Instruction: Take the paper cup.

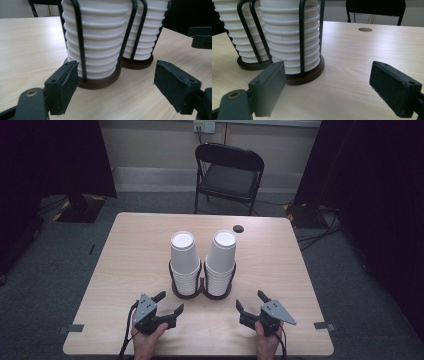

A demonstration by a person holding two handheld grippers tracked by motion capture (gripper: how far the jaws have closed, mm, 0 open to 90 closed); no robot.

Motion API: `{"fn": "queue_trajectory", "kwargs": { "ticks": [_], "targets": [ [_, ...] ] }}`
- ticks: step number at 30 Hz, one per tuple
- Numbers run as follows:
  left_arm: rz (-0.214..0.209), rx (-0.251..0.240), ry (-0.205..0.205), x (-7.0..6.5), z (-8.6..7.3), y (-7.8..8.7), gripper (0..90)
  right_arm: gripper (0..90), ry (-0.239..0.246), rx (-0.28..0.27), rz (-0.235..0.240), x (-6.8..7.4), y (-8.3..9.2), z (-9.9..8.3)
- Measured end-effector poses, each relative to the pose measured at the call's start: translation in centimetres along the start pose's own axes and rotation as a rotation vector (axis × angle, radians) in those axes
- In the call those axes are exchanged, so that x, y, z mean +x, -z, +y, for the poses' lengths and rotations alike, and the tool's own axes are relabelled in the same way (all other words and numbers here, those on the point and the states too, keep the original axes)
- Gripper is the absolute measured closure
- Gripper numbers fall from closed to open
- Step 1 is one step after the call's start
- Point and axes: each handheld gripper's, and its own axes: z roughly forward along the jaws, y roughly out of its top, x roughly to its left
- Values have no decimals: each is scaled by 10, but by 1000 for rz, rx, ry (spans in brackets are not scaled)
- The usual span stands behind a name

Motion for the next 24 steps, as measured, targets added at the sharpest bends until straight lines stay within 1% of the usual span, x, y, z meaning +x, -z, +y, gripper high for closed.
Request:
{"fn": "queue_trajectory", "kwargs": {
  "ticks": [1,3,5,6,7,8,9,10,11,12,13,14,15,17,20,21,22,23,24],
  "targets": [
    [-4,-5,-2,-1,2,1,196,130,1,3,0,0,0,0],
    [1,-9,9,-4,6,1,196,130,0,8,6,0,0,0],
    [-13,-8,-3,-7,10,0,196,131,-4,11,15,-1,0,0],
    [-18,-5,-18,-9,13,0,196,131,-8,9,15,-1,0,0],
    [-24,-4,-25,-11,15,-2,196,131,-9,6,18,-1,0,0],
    [-24,-4,-25,-11,15,-2,196,131,-9,6,18,-1,0,0],
    [-35,-4,-34,-13,17,-3,196,131,-9,5,19,-2,0,0],
    [-58,-10,-36,-16,21,-6,196,132,-12,10,22,-2,0,0],
    [-58,-10,-36,-16,21,-6,196,132,-12,10,22,-2,0,0],
    [-76,-15,-63,-19,26,-8,195,132,-11,10,22,-2,0,0],
    [-76,-15,-63,-19,26,-8,195,132,-10,9,23,-2,0,0],
    [-85,-23,-80,-22,31,-9,195,132,-11,8,22,-2,0,0],
    [-85,-23,-80,-22,31,-9,197,132,-11,8,22,-2,0,0],
    [-99,-30,-85,-23,37,-8,199,132,-11,12,22,-1,0,0],
    [-107,-35,-107,-27,44,-9,199,133,-10,11,21,-1,0,0],
    [-133,-26,-105,-27,47,-9,204,133,-10,10,21,-1,0,0],
    [-154,-24,-102,-27,49,-9,280,133,-10,10,24,-1,0,0],
    [-165,-27,-109,-28,51,-10,280,133,-11,9,24,-2,0,0],
    [-160,-33,-110,-28,53,-10,267,133,-11,6,22,-2,0,0]
  ]
}}
